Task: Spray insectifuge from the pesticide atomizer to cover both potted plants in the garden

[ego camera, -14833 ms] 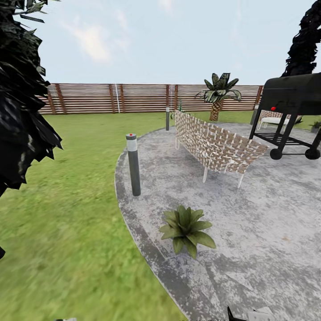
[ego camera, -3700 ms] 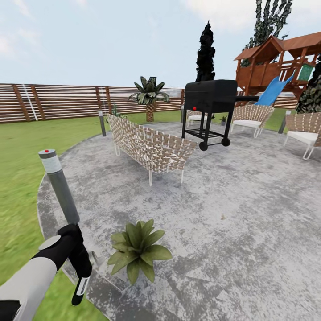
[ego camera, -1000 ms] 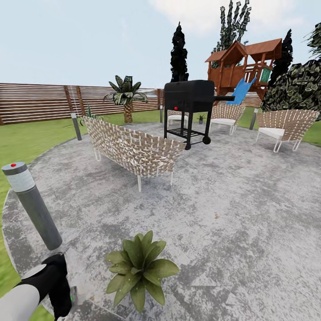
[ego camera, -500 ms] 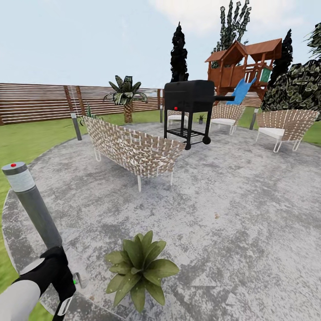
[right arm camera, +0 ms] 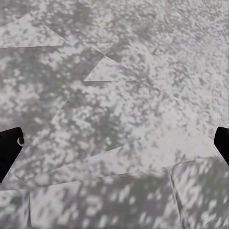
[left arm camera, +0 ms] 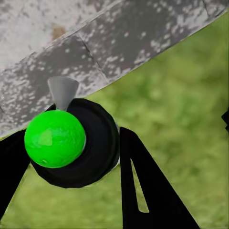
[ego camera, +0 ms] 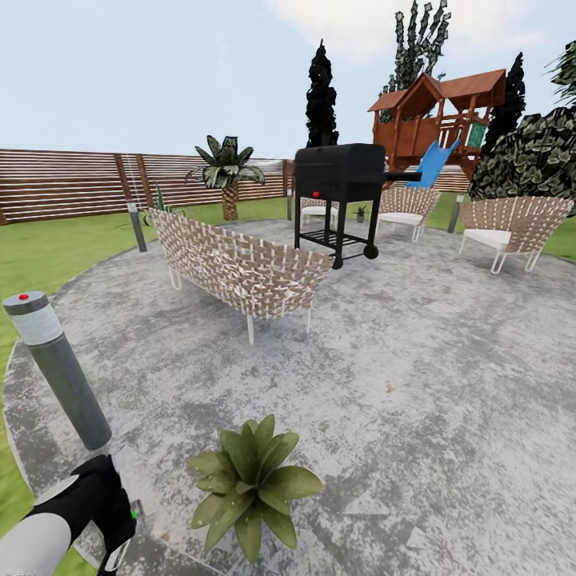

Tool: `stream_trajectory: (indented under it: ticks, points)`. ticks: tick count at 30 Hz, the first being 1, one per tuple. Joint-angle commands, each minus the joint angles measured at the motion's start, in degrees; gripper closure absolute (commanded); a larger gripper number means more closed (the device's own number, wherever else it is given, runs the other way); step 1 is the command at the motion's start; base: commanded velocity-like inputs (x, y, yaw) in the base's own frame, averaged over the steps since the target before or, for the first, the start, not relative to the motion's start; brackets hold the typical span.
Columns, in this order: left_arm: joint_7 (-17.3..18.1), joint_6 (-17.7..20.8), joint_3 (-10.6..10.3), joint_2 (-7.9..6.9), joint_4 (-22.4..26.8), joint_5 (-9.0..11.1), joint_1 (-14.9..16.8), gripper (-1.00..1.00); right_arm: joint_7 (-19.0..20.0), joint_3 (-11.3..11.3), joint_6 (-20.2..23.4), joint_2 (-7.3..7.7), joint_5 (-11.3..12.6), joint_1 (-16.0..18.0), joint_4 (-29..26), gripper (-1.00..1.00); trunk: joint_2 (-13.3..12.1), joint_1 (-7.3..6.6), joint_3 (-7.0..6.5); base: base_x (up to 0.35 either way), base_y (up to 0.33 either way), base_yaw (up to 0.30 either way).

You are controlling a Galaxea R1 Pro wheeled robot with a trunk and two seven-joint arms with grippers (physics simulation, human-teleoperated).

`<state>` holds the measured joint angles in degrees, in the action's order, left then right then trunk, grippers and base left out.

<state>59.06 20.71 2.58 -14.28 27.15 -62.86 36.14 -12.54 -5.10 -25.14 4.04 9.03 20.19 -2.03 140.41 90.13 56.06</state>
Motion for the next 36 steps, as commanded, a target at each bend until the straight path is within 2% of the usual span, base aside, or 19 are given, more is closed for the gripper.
stream_trajectory:
  ticks: [1,4,10,12,14,15,18,19,20,22,25,30,34,36]
  points:
    - [0.4,0.6,0.3,0.35,0.5,-0.2,0.1,1.00,-0.1,-0.5,-0.2,0.00,0.6,0.0,0.0,-1.00,0.0,0.00,0.06,0.181,0.165,-0.070]
    - [0.4,0.6,0.3,0.84,1.0,-0.2,0.1,1.00,-0.1,-0.4,-0.2,0.00,0.6,0.0,0.0,-1.00,0.0,0.00,0.06,0.211,0.196,-0.214]
    - [1.3,0.3,-0.1,0.85,1.0,-0.4,0.3,1.00,-0.1,-0.4,-0.2,0.00,0.6,0.0,0.0,-1.00,0.0,0.00,0.06,0.032,0.030,-0.276]
    - [7.2,0.5,-0.3,1.13,1.2,-1.0,0.8,1.00,-0.1,-0.4,-0.2,0.00,0.6,0.0,0.0,-1.00,0.0,0.00,0.06,0.001,0.001,-0.064]
    - [10.9,0.6,-0.5,1.29,1.7,-1.5,1.2,1.00,-0.1,-0.4,-0.2,0.00,0.6,0.0,0.0,-1.00,0.0,0.00,0.06,0.000,0.000,-0.023]
    - [13.1,0.6,-0.7,1.33,2.9,-2.4,2.0,1.00,-0.1,-0.4,-0.2,0.00,0.6,0.0,0.0,-1.00,0.0,0.00,0.06,0.000,0.000,-0.007]
    - [14.8,0.7,-1.0,1.44,4.9,-4.9,2.7,1.00,-0.1,-0.4,-0.2,0.00,0.6,0.0,0.0,-1.00,0.0,0.00,0.06,0.000,0.000,-0.003]
    - [16.1,0.8,-1.1,1.55,5.6,-5.8,2.8,1.00,-0.1,-0.4,-0.2,0.00,0.6,0.0,0.0,-1.00,0.0,0.00,0.06,0.000,0.000,0.000]
    - [19.3,0.8,-1.1,2.17,6.9,-7.3,2.9,1.00,-0.1,-0.4,-0.2,0.00,0.6,0.0,0.0,-1.00,0.0,0.00,0.06,0.000,0.000,0.000]
    - [21.2,0.8,-1.1,2.60,8.2,-8.9,3.0,1.00,-0.1,-0.4,-0.2,0.00,0.6,0.0,0.0,-1.00,0.0,0.00,0.06,0.000,0.000,0.000]
    - [21.9,0.8,-1.2,2.73,8.7,-9.7,3.0,1.00,-0.1,-0.4,-0.2,0.00,0.6,0.0,0.1,-1.00,0.0,0.00,0.06,0.000,0.000,-0.114]
    - [22.0,0.8,-1.2,2.66,9.4,-9.9,3.0,1.00,-0.1,-0.4,-0.2,0.00,0.6,0.0,0.1,-1.00,0.0,0.00,0.06,0.000,0.000,-0.278]
    - [22.4,0.9,-1.2,1.99,11.5,-9.9,4.1,1.00,-0.1,-0.4,-0.2,0.00,0.6,0.0,0.1,-1.00,0.0,0.00,0.06,0.000,0.000,-0.192]
    - [24.6,0.9,-1.2,1.24,12.6,-10.0,5.6,1.00,-0.1,-0.4,-0.2,0.00,0.6,0.0,0.1,-1.00,0.0,0.00,0.06,0.000,0.000,-0.022]
